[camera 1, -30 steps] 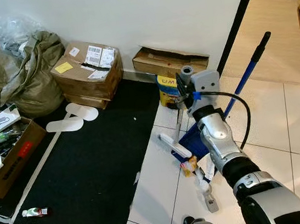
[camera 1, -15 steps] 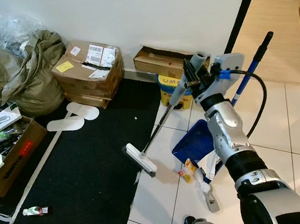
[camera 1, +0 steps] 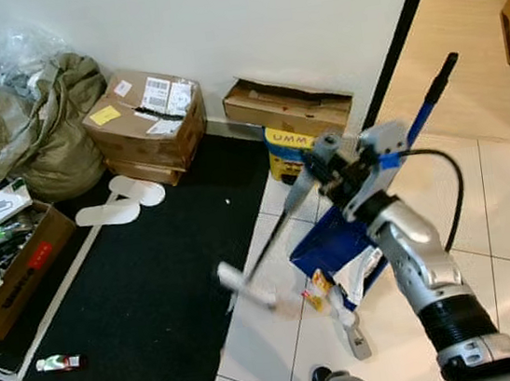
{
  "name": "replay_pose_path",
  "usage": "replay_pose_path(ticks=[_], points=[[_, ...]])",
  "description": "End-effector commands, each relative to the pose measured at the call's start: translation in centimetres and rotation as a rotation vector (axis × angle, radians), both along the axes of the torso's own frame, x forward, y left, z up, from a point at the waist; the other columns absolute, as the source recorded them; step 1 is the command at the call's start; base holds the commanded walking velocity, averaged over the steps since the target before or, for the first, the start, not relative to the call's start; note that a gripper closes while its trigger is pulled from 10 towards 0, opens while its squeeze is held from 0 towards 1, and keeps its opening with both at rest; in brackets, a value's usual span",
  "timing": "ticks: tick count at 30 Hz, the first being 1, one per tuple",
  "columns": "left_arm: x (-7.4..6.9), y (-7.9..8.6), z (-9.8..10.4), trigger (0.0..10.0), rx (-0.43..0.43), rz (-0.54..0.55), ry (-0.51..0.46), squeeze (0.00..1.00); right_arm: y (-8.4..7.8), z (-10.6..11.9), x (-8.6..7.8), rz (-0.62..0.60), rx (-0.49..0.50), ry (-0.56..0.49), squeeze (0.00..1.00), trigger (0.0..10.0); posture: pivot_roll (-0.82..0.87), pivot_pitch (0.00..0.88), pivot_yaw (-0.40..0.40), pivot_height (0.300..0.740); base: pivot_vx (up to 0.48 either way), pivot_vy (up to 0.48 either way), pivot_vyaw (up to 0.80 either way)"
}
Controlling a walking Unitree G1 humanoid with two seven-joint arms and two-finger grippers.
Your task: Sweep floor
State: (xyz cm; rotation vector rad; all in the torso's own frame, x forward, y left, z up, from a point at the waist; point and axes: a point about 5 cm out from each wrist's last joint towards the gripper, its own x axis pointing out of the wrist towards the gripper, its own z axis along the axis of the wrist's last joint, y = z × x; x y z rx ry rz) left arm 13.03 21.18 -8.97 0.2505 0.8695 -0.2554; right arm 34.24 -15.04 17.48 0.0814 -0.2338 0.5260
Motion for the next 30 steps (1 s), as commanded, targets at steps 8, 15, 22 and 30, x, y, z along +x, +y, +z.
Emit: replay_pose_path(ticks=[8, 15, 22, 30], points=[[-2.5, 0.2, -0.9, 10.0, 0.006, 0.011, 0.088, 0.00, -1.7, -0.5, -0.9, 0.047, -0.159, 0.034, 0.00, 10.0, 0.00, 0.281, 0.033, 0.740, 0.000, 0.000, 0.00], [-2.7, 0.3, -0.9, 10.0, 0.011, 0.012, 0.094, 0.00, -3.3, -0.9, -1.1, 0.004, -0.287, 0.022, 0.00, 10.0, 0.00, 0.274, 0.036, 0.740, 0.000, 0.000, 0.00], [-2.9, 0.4, -0.9, 10.0, 0.013, 0.012, 0.097, 0.00, -3.9, -0.4, -0.5, -0.085, -0.333, -0.059, 0.00, 10.0, 0.00, 0.279, 0.039, 0.740, 0.000, 0.000, 0.00], [-2.8, 0.6, -0.8, 10.0, 0.014, 0.007, 0.085, 0.00, -4.0, 2.4, 0.2, -0.212, -0.323, -0.278, 0.00, 10.0, 0.01, 0.285, 0.048, 0.740, 0.000, 0.000, 0.00]])
